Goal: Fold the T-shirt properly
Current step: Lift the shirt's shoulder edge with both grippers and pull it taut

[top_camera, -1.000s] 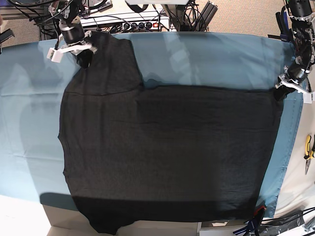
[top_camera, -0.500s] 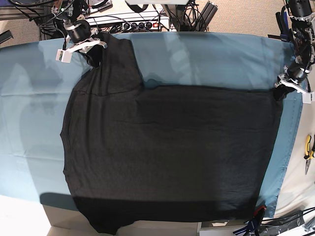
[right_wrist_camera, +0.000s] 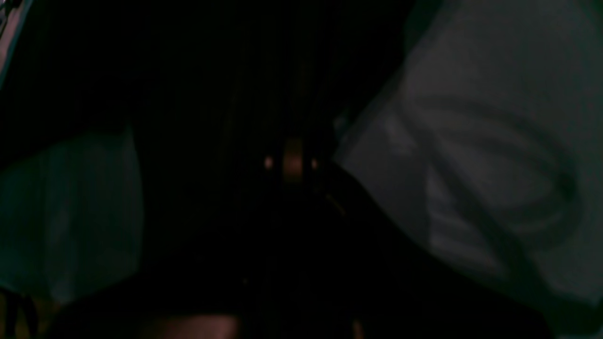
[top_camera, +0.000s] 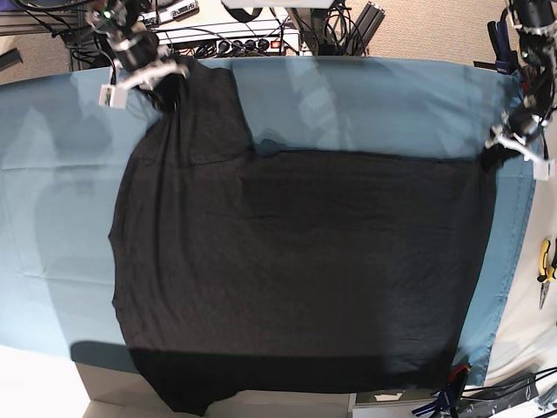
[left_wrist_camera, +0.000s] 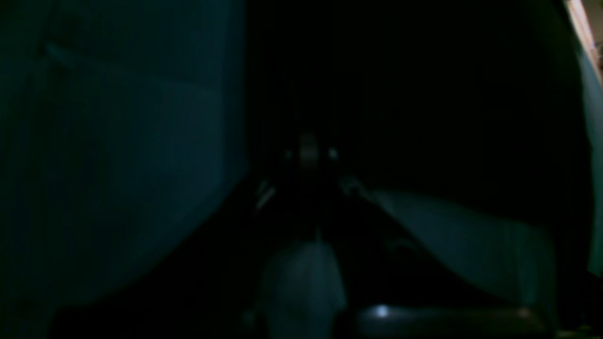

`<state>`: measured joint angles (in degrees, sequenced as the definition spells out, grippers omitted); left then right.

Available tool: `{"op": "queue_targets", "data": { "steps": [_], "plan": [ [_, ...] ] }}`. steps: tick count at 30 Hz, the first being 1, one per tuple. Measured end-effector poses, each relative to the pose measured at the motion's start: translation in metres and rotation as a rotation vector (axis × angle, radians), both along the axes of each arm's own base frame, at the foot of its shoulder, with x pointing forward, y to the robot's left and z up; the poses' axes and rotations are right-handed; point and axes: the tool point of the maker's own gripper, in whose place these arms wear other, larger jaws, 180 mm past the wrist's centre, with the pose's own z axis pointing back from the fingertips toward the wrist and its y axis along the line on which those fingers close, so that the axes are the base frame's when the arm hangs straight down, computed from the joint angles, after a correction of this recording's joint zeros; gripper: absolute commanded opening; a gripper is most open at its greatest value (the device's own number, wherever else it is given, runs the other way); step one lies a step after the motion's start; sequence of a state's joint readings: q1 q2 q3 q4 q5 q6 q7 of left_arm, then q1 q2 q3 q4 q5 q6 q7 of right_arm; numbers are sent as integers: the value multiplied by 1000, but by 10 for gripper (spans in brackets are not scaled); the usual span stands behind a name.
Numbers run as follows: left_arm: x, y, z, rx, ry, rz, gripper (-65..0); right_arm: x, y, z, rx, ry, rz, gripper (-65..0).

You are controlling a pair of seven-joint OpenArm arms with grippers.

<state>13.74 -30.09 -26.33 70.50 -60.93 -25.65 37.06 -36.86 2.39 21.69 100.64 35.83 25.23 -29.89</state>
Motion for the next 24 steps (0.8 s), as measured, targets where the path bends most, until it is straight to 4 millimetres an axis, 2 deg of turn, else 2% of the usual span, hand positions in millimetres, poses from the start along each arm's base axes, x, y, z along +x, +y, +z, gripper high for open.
{"op": "queue_targets", "data": {
  "steps": [9, 18, 21, 22, 23, 24],
  "plan": [
    [-17, -6, 0, -33, 19, -26, -650, -29, -35, 3, -44, 48, -33, -650],
    [-52, -19, 9, 26, 77, -128, -650, -54, -72, 8, -83, 110, -87, -650],
    [-63, -18, 17, 40, 77, -137, -650, -66, -78, 7, -99, 153, -72, -650],
    [-66, -17, 21, 41, 68, -136, -650, -76, -82, 1, -112, 211, -74, -650],
    [-69, -14, 25, 53, 63, -134, -650, -86, -86, -6, -127, 258, -72, -650],
    [-72, -2, 28, 83, 76, -100, -650, -94, -87, -9, -132, 292, -70, -650]
  ]
}}
